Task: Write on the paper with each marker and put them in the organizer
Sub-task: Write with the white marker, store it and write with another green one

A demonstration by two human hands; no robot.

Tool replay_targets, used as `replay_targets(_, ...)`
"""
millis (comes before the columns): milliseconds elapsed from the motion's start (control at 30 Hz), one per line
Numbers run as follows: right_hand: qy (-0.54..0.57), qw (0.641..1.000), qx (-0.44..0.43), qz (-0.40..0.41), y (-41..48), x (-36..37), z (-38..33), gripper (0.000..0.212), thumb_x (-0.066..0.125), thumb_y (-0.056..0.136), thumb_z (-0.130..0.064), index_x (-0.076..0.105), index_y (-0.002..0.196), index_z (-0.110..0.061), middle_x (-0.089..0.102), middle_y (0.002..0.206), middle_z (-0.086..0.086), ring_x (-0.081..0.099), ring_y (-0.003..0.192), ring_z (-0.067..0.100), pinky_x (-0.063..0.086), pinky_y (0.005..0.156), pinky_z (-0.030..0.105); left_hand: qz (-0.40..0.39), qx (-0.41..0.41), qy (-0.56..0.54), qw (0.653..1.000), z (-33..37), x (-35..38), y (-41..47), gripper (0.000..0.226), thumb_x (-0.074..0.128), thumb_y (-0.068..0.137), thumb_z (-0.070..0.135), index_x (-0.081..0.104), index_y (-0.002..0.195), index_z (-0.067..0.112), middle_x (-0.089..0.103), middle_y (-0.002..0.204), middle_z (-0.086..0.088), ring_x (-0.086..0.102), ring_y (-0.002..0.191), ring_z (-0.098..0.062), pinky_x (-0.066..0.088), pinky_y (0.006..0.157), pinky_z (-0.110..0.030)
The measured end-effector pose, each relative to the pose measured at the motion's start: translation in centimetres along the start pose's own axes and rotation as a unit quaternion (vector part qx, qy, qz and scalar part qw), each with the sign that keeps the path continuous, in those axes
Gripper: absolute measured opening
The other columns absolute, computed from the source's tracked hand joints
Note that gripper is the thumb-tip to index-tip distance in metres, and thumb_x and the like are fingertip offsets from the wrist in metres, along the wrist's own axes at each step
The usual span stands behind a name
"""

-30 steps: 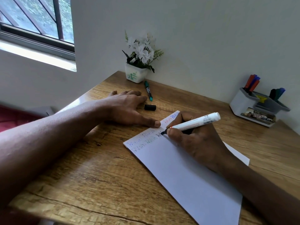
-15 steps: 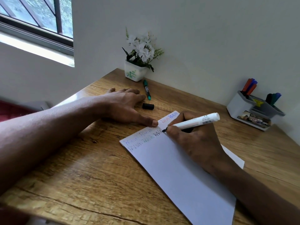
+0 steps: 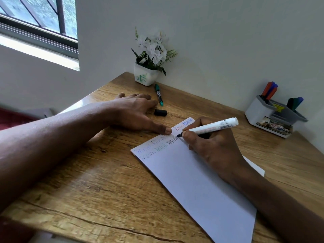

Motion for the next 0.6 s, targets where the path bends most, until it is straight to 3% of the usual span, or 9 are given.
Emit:
replay_targets(133,-0.021,1.0,0.0,0.008,0.0,-0.1,0.1,0.012,0.079,0.082,-0.022,0.07,0.078,-0.014,0.076,0.079,0.003,0.073,0.071,0.02,0.058,0.06,0.04,0.0,-0.001,0.0,1.0,0.1,0.0,-0.1,0.127,0.039,0.054,0.095,0.017,0.164,0.037,0.009,0.174,0.006,0.012,0.16,-0.024,0.005,0.128,-0.057)
replay_targets(233,-0.02,1.0,-0.004,-0.003,0.0,0.1,-0.2,0.008,0.077,0.084,-0.02,0.072,0.08,-0.015,0.074,0.071,-0.001,0.068,0.063,0.009,0.055,0.056,0.027,-0.002,0.0,-0.002,1.0,0.1,-0.1,-0.2,0.128,0.038,0.053,0.095,0.017,0.165,0.036,0.009,0.174,0.006,0.012,0.16,-0.024,0.005,0.128,-0.058)
replay_targets(333,-0.019,1.0,0.002,0.012,-0.1,-0.2,-0.1,0.009,0.078,0.082,-0.02,0.072,0.077,-0.017,0.076,0.076,-0.004,0.071,0.065,0.01,0.053,0.053,0.023,-0.005,0.001,-0.007,1.0,0.2,-0.1,-0.3,0.127,0.039,0.054,0.094,0.017,0.164,0.036,0.008,0.174,0.005,0.012,0.16,-0.024,0.004,0.128,-0.058)
replay_targets(467,0.003,1.0,0.014,0.016,0.1,-0.1,0.2,0.009,0.077,0.086,-0.021,0.074,0.079,-0.018,0.074,0.068,-0.002,0.065,0.056,0.004,0.049,0.051,0.017,-0.006,0.003,-0.007,1.0,0.3,-0.1,-0.2,0.127,0.039,0.054,0.094,0.016,0.165,0.035,0.009,0.174,0.004,0.012,0.16,-0.025,0.006,0.128,-0.058)
replay_targets(600,0.191,0.974,0.105,0.059,0.8,-0.9,1.8,0.007,0.074,0.088,-0.016,0.074,0.088,-0.009,0.072,0.071,0.003,0.055,0.057,0.009,0.036,0.042,0.016,0.019,0.03,-0.008,0.999,0.0,-0.1,0.3,0.124,0.039,0.058,0.098,0.019,0.164,0.037,0.013,0.174,0.004,0.017,0.159,-0.024,0.012,0.127,-0.06)
Point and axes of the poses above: each hand's wrist, its own y-axis towards the middle knuckle, its own x-axis out of the palm, z = x × y, the point moved 7 cm from there along y, towards the middle knuckle
